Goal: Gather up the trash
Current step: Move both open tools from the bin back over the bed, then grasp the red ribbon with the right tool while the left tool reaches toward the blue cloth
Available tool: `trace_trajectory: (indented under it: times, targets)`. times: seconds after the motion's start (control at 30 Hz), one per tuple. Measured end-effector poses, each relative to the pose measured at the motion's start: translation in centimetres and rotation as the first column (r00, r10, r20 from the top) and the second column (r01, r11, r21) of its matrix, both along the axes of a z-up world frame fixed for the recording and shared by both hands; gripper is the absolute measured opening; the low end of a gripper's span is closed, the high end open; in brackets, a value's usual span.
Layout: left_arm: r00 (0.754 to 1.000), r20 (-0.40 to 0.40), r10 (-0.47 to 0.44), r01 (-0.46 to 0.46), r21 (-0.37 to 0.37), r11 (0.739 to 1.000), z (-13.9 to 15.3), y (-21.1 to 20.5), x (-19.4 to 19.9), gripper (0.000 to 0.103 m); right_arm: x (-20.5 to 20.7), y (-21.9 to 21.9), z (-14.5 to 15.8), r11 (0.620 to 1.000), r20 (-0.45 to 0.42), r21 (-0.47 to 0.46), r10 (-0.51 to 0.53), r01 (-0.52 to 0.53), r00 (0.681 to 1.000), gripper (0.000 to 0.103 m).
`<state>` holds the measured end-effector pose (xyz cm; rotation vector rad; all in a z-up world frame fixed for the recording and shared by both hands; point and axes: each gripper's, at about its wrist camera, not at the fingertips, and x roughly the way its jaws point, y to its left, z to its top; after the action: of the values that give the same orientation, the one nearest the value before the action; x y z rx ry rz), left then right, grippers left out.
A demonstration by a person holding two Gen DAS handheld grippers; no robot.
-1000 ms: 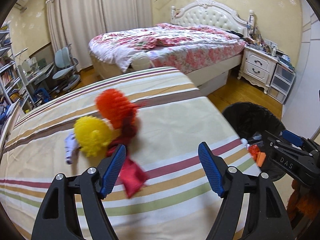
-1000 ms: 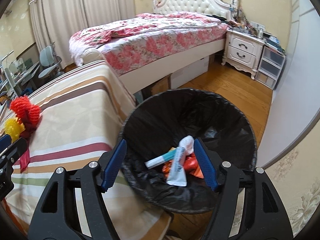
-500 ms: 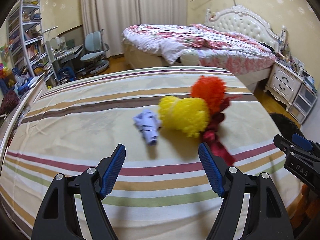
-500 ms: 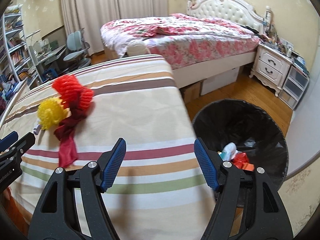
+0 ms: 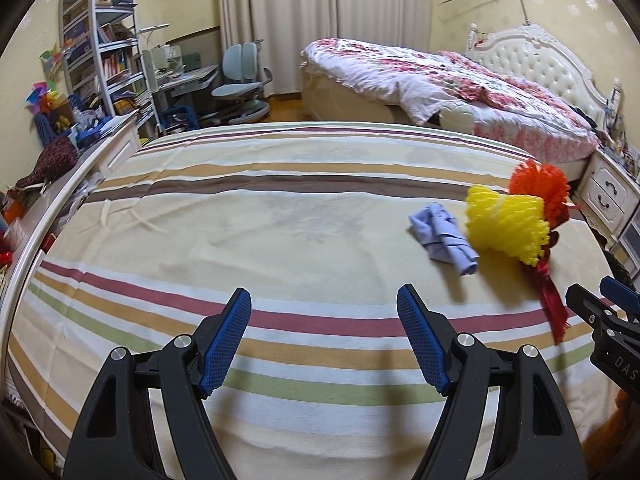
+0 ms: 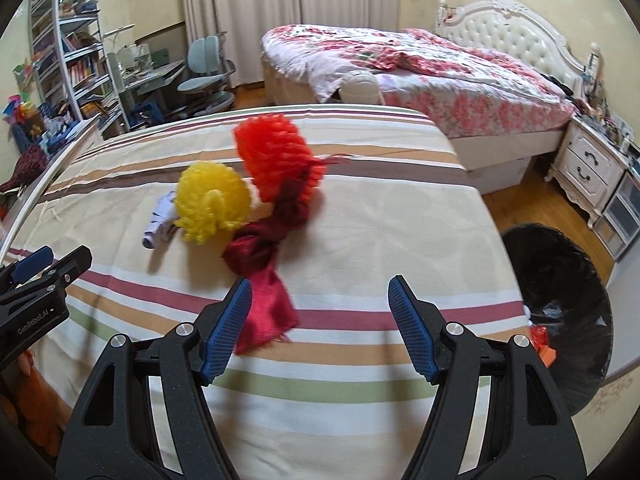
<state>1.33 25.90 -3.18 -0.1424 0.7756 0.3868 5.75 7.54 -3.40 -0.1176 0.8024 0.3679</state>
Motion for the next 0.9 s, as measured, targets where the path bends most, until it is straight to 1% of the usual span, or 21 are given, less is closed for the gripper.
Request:
trace_trajectory:
  times: [0.17, 0.33, 0.53, 0.6, 0.63, 0.7, 0.77, 0.8, 0.83, 0.87, 0.9]
  targets:
    - [1.000, -0.003, 0.014, -0.014, -0.015, 1.000, -0.3, 0.7, -0.4, 0.073, 0.7, 2.1, -0.4, 0.999, -0.033, 0.018, 0.029, -0.028, 0.999, 0.069]
    - [1.000, -0.001, 0.008, -0.008, -0.021, 1.000, -0.6, 0.7, -0.4, 0.073, 1.8, 3.5, -0.8, 1.000, -0.048, -0.009, 0.024, -0.024, 0.999, 0.069]
    - [1.000, -0.006, 0.000, 0.000, -0.021, 1.000, -0.9, 0.6, -0.1, 0.074, 2.9, 3.9, -0.9, 0.999, -0.054, -0.028, 0.015, -0.016, 0.998, 0.068]
    - [1.000, -0.005, -0.003, 0.003, -0.024, 1.000, -0.9, 0.5, -0.1, 0.074, 3.0, 3.8, -1.0, 1.000, -0.061, -0.024, 0.014, -0.015, 0.998, 0.061]
    - [1.000, -0.004, -0.005, 0.005, -0.024, 1.000, -0.9, 0.5, -0.1, 0.074, 3.0, 3.6, -1.1, 1.000, -0.064, -0.023, 0.014, -0.015, 0.998, 0.056]
    - [1.000, -0.004, -0.011, 0.011, -0.024, 1.000, -0.8, 0.2, 0.1, 0.074, 2.9, 3.4, -1.1, 1.000, -0.064, -0.024, 0.012, -0.013, 0.998, 0.050]
    - [1.000, -0.004, -0.017, 0.017, -0.023, 1.000, -0.9, 0.0, 0.2, 0.074, 2.9, 3.0, -1.1, 0.999, -0.061, -0.033, 0.006, -0.008, 0.998, 0.037]
    - [1.000, -0.004, -0.020, 0.020, -0.022, 1.000, -0.8, -0.2, 0.3, 0.074, 2.9, 2.7, -1.1, 0.999, -0.058, -0.038, 0.006, -0.008, 0.998, 0.034]
    - [1.000, -0.004, -0.023, 0.023, -0.020, 1.000, -0.8, -0.3, 0.4, 0.074, 2.9, 2.5, -1.1, 0.999, -0.057, -0.042, 0.007, -0.009, 0.998, 0.029]
    - [1.000, -0.004, -0.026, 0.026, -0.019, 0.999, -0.8, -0.4, 0.4, 0.074, 3.0, 2.3, -1.1, 0.999, -0.056, -0.045, 0.008, -0.010, 0.998, 0.025]
    - [1.000, -0.003, -0.029, 0.029, -0.017, 0.999, -0.8, -0.6, 0.5, 0.074, 3.0, 2.0, -1.0, 0.999, -0.056, -0.043, 0.007, -0.010, 0.998, 0.024]
